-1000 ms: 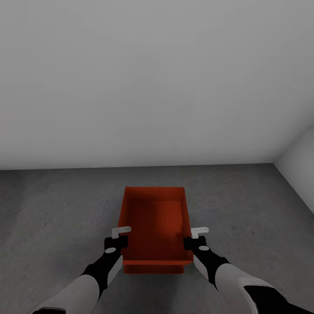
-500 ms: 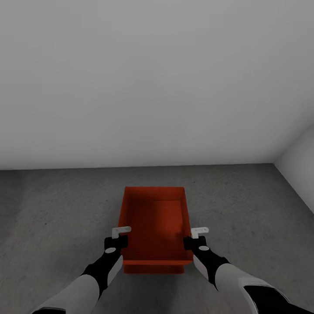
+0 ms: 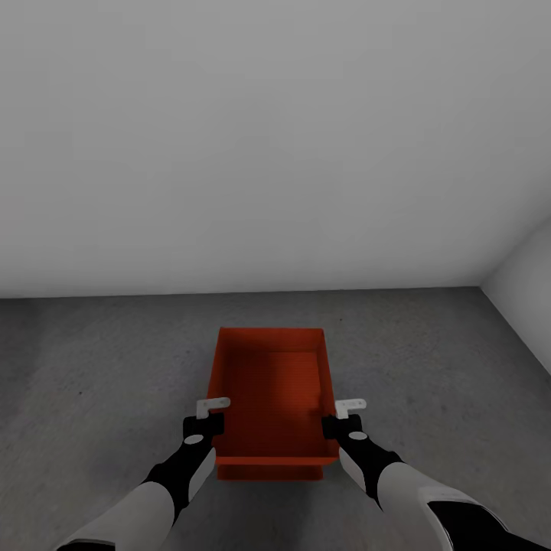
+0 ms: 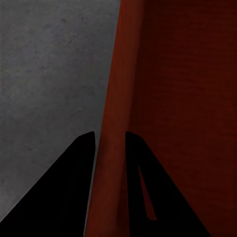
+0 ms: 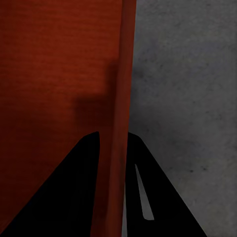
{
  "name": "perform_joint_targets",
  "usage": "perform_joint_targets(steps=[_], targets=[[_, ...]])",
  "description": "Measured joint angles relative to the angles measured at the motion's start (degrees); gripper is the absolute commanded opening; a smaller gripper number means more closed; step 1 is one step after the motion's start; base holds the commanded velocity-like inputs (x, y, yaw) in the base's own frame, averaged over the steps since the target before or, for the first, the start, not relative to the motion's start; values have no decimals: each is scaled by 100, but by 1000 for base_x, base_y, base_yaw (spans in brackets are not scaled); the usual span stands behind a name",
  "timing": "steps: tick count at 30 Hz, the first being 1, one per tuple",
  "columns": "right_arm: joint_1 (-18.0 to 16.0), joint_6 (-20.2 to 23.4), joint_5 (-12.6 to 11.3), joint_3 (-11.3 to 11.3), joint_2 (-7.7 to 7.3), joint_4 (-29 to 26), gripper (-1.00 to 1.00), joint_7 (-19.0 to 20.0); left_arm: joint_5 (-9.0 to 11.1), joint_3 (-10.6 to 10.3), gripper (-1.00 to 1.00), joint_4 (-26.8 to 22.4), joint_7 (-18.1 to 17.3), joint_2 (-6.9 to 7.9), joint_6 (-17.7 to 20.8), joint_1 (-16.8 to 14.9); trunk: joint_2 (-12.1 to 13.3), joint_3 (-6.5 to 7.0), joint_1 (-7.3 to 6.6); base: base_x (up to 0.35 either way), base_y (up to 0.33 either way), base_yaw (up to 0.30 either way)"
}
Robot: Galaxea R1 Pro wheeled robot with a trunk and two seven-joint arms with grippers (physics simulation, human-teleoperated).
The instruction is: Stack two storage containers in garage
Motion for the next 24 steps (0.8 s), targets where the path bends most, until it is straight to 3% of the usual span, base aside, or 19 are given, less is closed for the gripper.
perform_joint_targets(steps=[24], targets=[[0, 0, 0, -1, 1, 7, -100, -2, -2, 5, -100, 7, -3, 1, -1, 0, 0, 0, 0, 0, 20, 0]])
